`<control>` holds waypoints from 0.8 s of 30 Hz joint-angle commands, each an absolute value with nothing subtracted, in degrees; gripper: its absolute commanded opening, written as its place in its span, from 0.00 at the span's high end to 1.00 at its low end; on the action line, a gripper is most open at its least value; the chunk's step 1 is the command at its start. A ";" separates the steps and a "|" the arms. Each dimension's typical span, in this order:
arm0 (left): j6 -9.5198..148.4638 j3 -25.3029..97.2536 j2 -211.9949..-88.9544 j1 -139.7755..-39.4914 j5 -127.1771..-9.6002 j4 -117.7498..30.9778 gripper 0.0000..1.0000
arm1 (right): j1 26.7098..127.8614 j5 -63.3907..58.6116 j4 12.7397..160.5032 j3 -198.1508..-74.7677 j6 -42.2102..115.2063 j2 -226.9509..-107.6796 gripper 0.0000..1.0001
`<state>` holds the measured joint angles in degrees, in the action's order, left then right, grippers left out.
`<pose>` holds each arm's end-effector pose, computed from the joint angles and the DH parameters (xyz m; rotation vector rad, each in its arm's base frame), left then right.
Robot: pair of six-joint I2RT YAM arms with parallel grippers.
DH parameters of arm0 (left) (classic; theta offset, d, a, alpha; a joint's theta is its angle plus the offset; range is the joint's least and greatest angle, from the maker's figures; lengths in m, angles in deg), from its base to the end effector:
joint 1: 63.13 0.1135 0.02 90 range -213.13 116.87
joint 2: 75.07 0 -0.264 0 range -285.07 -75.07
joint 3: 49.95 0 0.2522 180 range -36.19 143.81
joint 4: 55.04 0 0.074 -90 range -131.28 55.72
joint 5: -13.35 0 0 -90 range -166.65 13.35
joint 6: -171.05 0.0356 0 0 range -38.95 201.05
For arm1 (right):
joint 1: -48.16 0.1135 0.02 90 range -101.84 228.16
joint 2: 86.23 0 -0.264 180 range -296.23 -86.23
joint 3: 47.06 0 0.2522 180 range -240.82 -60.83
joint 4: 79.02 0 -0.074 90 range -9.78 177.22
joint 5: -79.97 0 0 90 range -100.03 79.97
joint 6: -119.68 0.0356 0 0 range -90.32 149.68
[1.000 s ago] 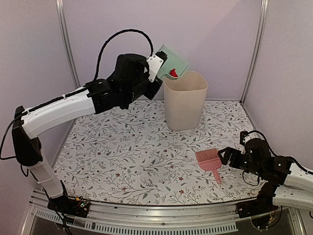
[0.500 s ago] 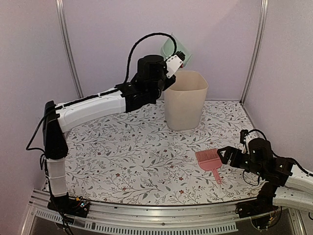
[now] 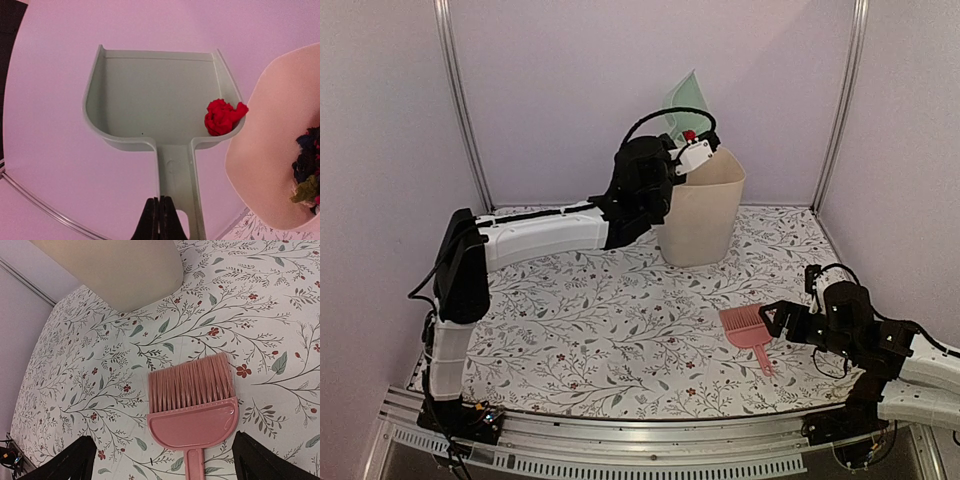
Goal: Sweep away the paper scraps from the table
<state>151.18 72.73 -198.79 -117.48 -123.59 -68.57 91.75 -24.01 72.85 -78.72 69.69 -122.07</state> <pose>0.3211 -0.4031 0.3498 0.8178 1.2201 0.7766 0.1140 0.0967 0.1917 0.0787 2.1747 0.5986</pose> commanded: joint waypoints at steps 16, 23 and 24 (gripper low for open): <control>187.99 72.77 -205.59 -118.24 -125.74 -97.79 1.00 | 91.84 -23.88 74.25 -78.75 68.27 -121.96 0.01; 194.70 69.70 -205.21 -118.49 -125.82 -100.03 1.00 | 91.84 -23.49 74.03 -78.71 68.05 -120.88 0.01; 196.06 69.12 -204.97 -118.49 -126.01 -100.18 1.00 | 91.84 -23.45 74.13 -78.68 67.94 -120.71 0.01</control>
<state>189.04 71.00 -206.11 -118.16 -125.40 -94.47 91.75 -23.40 73.52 -78.72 68.99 -121.81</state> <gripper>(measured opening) 0.009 0.988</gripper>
